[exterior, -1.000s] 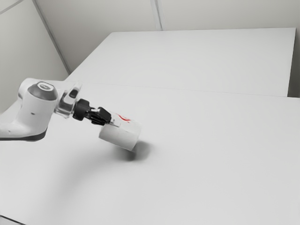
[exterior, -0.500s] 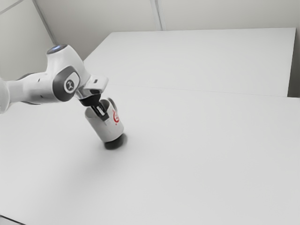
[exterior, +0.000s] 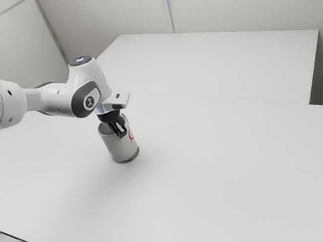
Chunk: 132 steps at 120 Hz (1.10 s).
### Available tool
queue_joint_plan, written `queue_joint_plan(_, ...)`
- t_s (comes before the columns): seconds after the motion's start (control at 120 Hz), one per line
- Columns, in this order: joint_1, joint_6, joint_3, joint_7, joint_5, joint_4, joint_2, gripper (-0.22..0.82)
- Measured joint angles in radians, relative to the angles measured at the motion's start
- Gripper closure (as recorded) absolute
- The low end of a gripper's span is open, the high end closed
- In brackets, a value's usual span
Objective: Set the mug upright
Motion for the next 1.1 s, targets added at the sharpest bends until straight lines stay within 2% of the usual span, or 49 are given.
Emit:
queue_joint_plan(0.167,-0.007,0.008,0.0,-0.034,-0.001,0.0,0.008,0.78)
queue_joint_plan(0.25,-0.009,0.01,0.0,-0.047,-0.004,0.0,0.008,0.74)
queue_joint_plan(0.508,-0.019,0.011,-0.001,-0.079,-0.004,-0.003,0.003,0.51)
queue_joint_plan(0.775,-0.026,0.007,-0.002,-0.103,-0.007,0.001,-0.015,0.18)
queue_joint_plan(0.908,-0.024,0.0,-0.006,-0.112,-0.016,0.031,-0.023,0.1)
queue_joint_plan(1.1,-0.014,-0.086,-0.01,-0.123,-0.036,0.19,0.006,0.04)
